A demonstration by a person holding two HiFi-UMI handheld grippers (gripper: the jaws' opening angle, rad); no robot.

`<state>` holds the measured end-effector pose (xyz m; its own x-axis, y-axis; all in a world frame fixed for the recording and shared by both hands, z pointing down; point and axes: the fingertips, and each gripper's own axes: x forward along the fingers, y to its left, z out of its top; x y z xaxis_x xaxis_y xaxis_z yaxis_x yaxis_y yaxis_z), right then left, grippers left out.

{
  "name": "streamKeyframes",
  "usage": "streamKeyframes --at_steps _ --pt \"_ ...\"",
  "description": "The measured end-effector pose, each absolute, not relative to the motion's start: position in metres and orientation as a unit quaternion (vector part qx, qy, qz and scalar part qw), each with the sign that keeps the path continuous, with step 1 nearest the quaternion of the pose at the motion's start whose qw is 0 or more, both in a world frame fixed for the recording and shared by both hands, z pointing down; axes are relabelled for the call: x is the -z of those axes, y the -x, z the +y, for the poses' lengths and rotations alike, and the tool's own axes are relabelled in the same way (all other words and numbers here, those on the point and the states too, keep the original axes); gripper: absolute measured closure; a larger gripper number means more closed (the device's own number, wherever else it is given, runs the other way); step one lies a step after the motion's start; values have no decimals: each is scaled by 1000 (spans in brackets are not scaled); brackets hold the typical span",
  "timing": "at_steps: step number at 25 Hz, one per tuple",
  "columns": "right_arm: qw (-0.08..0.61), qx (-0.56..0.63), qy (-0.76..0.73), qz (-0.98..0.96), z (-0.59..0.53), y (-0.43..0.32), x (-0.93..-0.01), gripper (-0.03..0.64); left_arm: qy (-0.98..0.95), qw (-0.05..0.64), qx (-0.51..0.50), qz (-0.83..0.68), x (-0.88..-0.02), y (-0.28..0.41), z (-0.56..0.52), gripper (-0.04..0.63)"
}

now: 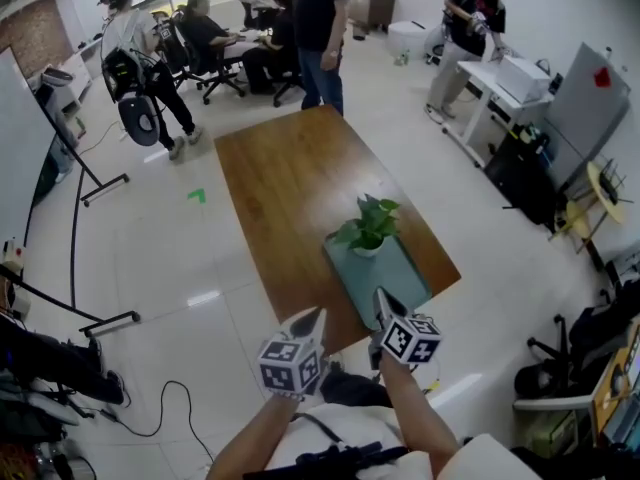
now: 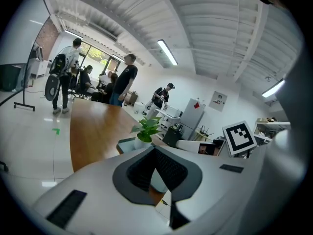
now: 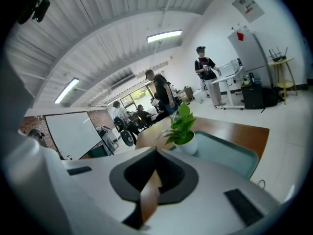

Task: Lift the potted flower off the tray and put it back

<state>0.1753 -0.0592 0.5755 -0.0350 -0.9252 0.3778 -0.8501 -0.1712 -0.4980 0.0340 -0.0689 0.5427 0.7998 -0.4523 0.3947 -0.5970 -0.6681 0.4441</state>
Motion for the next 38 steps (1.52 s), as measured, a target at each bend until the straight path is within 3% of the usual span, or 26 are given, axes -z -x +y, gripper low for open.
streamKeyframes --at_steps 14,16,20,38 --pt "35 357 738 572 -141 -275 -630 583 -911 281 -146 -262 -545 -118 -141 599" --pt "30 360 745 561 -149 -285 -636 509 -911 283 -150 -261 -549 -123 -144 599" --pt "30 375 744 552 -167 -297 -657 479 -907 287 -161 -261 -560 -126 -150 600" --pt "35 405 745 528 -206 -315 -703 482 -901 286 -183 -270 -580 -146 -163 598"
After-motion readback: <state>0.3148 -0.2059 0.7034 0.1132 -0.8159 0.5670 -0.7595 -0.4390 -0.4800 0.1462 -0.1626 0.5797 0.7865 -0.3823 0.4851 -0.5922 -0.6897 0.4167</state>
